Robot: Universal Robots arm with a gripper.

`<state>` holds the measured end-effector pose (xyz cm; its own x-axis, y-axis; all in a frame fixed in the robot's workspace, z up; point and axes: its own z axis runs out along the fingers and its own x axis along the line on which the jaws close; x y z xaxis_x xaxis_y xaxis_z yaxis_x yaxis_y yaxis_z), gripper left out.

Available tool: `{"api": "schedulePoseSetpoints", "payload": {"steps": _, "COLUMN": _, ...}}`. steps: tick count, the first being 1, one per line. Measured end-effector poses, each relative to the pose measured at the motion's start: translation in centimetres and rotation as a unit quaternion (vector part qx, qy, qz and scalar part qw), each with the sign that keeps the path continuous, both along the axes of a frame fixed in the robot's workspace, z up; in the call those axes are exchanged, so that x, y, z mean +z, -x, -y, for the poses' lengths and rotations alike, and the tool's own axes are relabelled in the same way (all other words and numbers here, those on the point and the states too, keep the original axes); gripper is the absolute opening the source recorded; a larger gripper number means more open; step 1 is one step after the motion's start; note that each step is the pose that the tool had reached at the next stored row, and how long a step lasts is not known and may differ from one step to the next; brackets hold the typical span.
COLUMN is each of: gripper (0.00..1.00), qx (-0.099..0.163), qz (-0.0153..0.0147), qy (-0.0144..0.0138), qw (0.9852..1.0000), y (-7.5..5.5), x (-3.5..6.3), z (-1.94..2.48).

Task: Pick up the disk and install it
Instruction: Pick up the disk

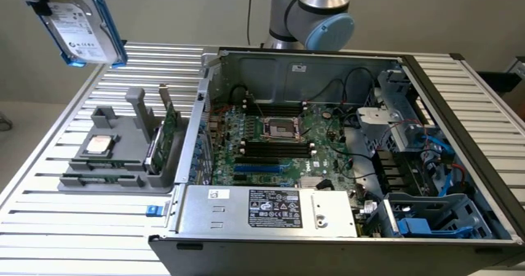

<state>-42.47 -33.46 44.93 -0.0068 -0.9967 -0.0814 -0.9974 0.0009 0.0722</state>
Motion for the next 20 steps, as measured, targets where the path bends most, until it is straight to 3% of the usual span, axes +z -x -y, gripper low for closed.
{"api": "schedulePoseSetpoints", "payload": {"steps": 6, "gripper": 0.33, "qx": 0.0, "qz": -0.0003, "qy": 0.0, "qw": 1.0, "y": -0.3, "x": 0.62, "z": 0.04}}
{"api": "schedulePoseSetpoints", "payload": {"steps": 11, "gripper": 0.33, "qx": 0.0, "qz": -0.0008, "qy": 0.0001, "qw": 1.0, "y": -1.3, "x": 0.87, "z": 0.04}}
{"api": "schedulePoseSetpoints", "payload": {"steps": 15, "gripper": 0.33, "qx": 0.0, "qz": -0.0008, "qy": 0.0001, "qw": 1.0, "y": -4.7, "x": 1.59, "z": 0.04}}
{"api": "schedulePoseSetpoints", "payload": {"steps": 20, "gripper": 0.33, "qx": 0.0, "qz": -0.0008, "qy": 0.0001, "qw": 1.0, "y": -6.4, "x": 2.21, "z": 0.04}}
